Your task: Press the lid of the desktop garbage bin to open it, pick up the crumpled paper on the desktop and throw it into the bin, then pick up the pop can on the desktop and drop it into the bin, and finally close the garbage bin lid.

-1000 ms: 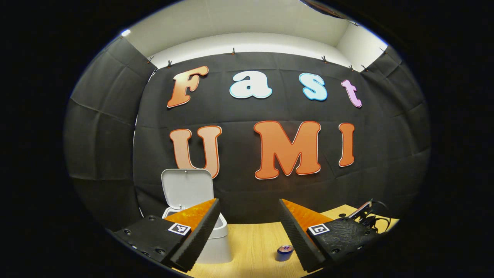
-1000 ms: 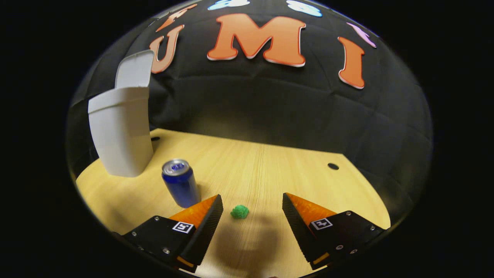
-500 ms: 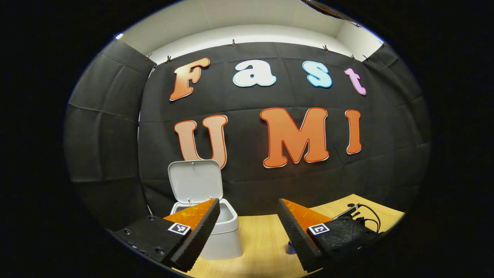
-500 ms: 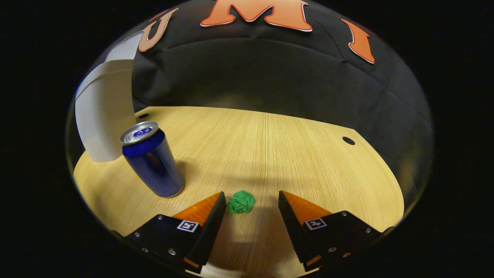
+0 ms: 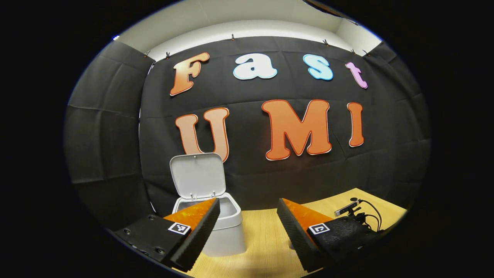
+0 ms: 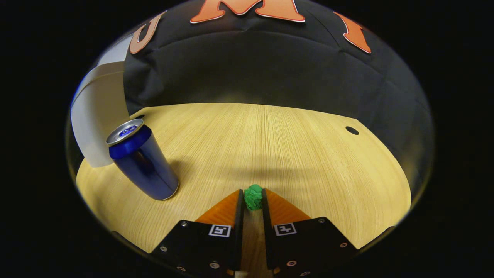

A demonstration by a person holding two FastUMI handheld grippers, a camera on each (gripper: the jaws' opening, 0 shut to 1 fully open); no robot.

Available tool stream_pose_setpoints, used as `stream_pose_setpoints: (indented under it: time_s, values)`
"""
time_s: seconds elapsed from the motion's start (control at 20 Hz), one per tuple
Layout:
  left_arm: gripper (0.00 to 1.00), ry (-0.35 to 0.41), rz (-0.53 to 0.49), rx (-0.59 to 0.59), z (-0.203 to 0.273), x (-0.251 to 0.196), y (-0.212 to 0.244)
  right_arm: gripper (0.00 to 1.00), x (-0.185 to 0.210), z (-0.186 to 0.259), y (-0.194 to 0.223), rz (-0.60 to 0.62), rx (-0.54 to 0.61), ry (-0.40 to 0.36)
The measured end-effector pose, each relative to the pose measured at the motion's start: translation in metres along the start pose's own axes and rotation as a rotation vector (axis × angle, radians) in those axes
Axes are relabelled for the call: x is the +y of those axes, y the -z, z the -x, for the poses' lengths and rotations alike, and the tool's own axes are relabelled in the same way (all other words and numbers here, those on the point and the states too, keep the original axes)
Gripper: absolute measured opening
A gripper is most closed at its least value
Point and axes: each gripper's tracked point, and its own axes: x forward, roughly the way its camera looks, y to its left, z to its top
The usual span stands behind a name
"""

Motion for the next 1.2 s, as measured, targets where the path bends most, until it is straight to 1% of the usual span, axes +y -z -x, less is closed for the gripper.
stream_pose_setpoints:
  time_s: [0.05,0.1,0.25,0.3,0.5,0.65,0.7,0.85,0.9,0.95,1.0,1.05,1.15,1.2]
  values:
    - [0.99,0.002,-0.001,0.002,0.0,0.0,0.002,0.25,-0.002,0.002,-0.002,-0.001,-0.003,0.001]
    - [0.95,0.005,0.002,0.002,0.001,-0.001,0.002,0.22,-0.002,0.004,-0.004,-0.009,-0.004,-0.003]
    - [0.95,0.016,0.016,-0.001,0.003,-0.003,0.003,0.17,-0.006,0.019,-0.022,-0.033,-0.043,0.001]
    - [0.99,0.019,0.024,-0.005,0.004,-0.003,0.001,0.16,-0.008,0.028,-0.033,-0.043,-0.069,-0.005]
    - [0.99,0.019,0.061,-0.029,0.009,-0.001,-0.002,0.14,-0.003,0.081,-0.098,-0.065,-0.211,-0.038]
    - [0.99,0.003,0.099,-0.054,0.013,0.01,-0.006,0.14,0.01,0.122,-0.155,-0.063,-0.337,-0.094]
    - [0.99,-0.008,0.11,-0.062,0.016,0.014,-0.007,0.14,0.008,0.133,-0.167,-0.06,-0.369,-0.114]
    - [0.99,-0.044,0.122,-0.097,0.027,0.032,-0.013,0.14,0.039,0.169,-0.202,-0.042,-0.441,-0.19]
    - [0.95,-0.057,0.123,-0.111,0.03,0.039,-0.016,0.14,0.055,0.179,-0.214,-0.035,-0.456,-0.221]
    - [0.95,-0.071,0.127,-0.12,0.035,0.047,-0.018,0.14,0.072,0.187,-0.227,-0.026,-0.47,-0.256]
    - [0.98,-0.085,0.133,-0.127,0.039,0.054,-0.018,0.14,0.093,0.199,-0.243,-0.015,-0.486,-0.29]
    - [0.95,-0.099,0.138,-0.129,0.043,0.061,-0.016,0.14,0.114,0.208,-0.257,-0.001,-0.503,-0.325]
    - [0.95,-0.136,0.148,-0.13,0.053,0.079,-0.013,0.14,0.159,0.225,-0.284,0.024,-0.526,-0.396]
    - [0.99,-0.156,0.152,-0.129,0.057,0.089,-0.011,0.14,0.179,0.229,-0.292,0.033,-0.521,-0.433]
